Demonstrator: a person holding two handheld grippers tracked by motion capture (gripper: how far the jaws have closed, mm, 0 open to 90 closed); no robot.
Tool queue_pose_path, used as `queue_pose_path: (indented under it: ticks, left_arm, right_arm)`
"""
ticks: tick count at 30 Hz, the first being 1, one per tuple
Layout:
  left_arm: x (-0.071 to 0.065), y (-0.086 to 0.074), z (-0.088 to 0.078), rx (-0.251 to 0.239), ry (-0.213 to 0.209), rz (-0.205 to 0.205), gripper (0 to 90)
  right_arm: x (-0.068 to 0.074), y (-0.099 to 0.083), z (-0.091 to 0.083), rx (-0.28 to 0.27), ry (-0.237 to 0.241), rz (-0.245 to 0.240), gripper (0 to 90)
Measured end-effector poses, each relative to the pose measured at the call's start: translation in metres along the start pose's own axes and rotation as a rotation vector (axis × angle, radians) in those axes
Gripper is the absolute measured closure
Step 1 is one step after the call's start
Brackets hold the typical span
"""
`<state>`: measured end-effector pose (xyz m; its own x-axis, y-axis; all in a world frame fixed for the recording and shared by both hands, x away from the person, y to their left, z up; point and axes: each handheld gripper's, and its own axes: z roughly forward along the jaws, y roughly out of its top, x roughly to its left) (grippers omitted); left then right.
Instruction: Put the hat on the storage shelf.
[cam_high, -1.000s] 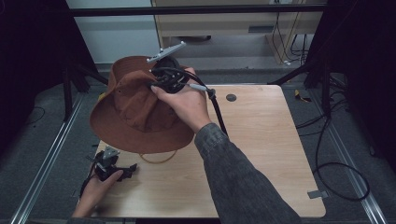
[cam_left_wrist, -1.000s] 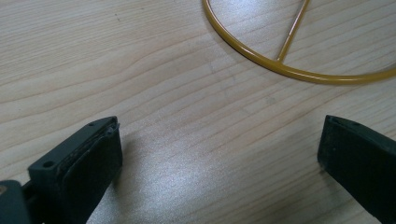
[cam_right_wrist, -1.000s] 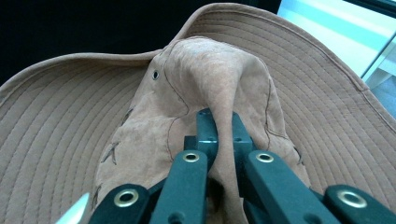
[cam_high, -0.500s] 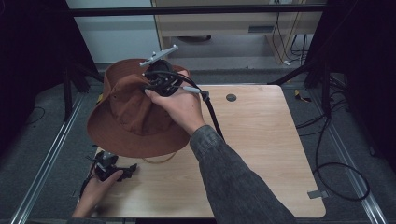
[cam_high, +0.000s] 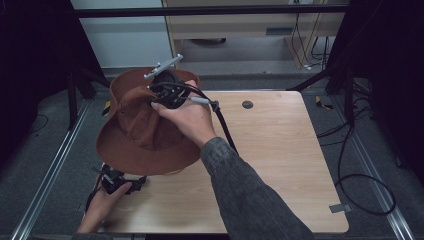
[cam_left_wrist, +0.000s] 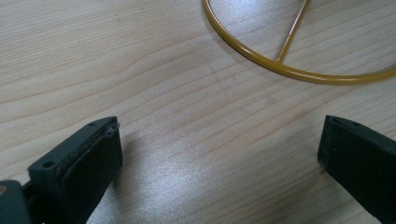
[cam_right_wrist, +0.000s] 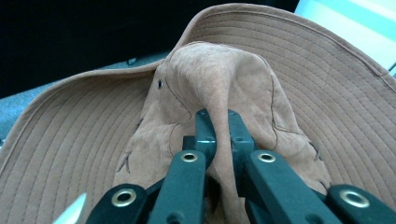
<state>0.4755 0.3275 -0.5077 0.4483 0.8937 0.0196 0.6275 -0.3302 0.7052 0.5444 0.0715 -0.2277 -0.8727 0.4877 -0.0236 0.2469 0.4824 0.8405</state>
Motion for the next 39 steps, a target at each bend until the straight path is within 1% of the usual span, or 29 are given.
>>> queue_pose_path:
  ticks: [7,17,19,31,39]
  left_arm:
    - [0.000,0.000,0.000,0.000,0.000,0.000,0.0]
    - [0.000,0.000,0.000,0.000,0.000,0.000,0.0]
    - [0.000,0.000,0.000,0.000,0.000,0.000,0.0]
    - [0.000,0.000,0.000,0.000,0.000,0.000,0.0]
    - [0.000,0.000,0.000,0.000,0.000,0.000,0.0]
  right_arm:
    - [0.000,-0.002,0.006,0.013,0.005,0.005,86.8]
    - [-0.008,-0.006,0.009,0.019,0.004,0.033,86.4]
    - [-0.008,-0.006,0.010,0.019,0.003,0.031,86.3]
    - [-0.004,-0.004,0.015,0.024,0.013,0.027,85.2]
    - [-0.005,-0.006,0.018,0.036,0.015,0.037,85.2]
